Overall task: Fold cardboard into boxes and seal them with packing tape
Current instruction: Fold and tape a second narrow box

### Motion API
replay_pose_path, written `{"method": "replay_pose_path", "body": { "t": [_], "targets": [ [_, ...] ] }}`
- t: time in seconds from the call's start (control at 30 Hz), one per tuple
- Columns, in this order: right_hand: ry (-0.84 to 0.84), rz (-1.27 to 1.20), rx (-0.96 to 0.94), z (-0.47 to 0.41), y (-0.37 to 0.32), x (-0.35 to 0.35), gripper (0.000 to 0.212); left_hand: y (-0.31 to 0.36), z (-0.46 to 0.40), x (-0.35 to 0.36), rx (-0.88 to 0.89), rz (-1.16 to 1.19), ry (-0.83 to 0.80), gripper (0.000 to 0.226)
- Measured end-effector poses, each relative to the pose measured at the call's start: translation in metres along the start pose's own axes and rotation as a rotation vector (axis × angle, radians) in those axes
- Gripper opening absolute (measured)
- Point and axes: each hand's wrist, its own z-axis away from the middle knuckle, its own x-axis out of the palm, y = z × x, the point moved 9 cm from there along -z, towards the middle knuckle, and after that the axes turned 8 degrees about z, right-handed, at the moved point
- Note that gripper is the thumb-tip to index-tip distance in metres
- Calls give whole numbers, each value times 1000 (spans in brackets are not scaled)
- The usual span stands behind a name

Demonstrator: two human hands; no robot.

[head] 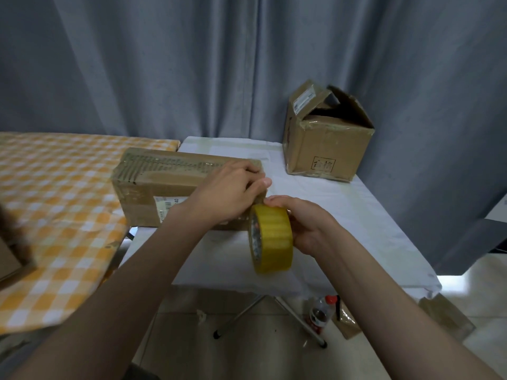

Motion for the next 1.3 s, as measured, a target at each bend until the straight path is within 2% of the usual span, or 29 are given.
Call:
{"method": "replay_pose_path", "body": {
  "t": [0.07,0.17,0.27,0.43,0.6,0.7,0.8,0.9,0.97,1.07,1.2,1.3],
  "targets": [
    [3,2,9,1,0,0,12,-1,-2,-1,2,-1,20,40],
    [42,-24,14,4,-1,-4,0,-4,-4,0,-19,7,42,37],
    [74,-38,5,9,0,-16,1,-4,-6,1,-18,-6,63,37],
    [72,-78,-41,22,2,-29,3,-6,-9,-6,-32,-3,163,40],
    [28,25,-80,29,4,-26,16,-8,-10,-8,11,45,219,42],
    [6,55,-127,32,2,-25,19,-8,-9,-8,57,37,189,51],
    [22,35,-188,32,-4,-28,14,-5,-7,4,117,-167,102,73],
    [67,30,-228,32,-10,-31,10,-4,0,2,127,-59,101,94],
    [78,45,-245,33,-11,-31,9,6,5,-7,172,7,161,80],
    [96,45,-258,33,-10,-32,9,24,12,-12,268,16,183,34],
    [170,109,-269,37,-12,-37,13,29,16,5,180,177,96,31],
    [230,187,-320,42,-17,-42,18,28,13,10,87,266,144,21]
  ]
}}
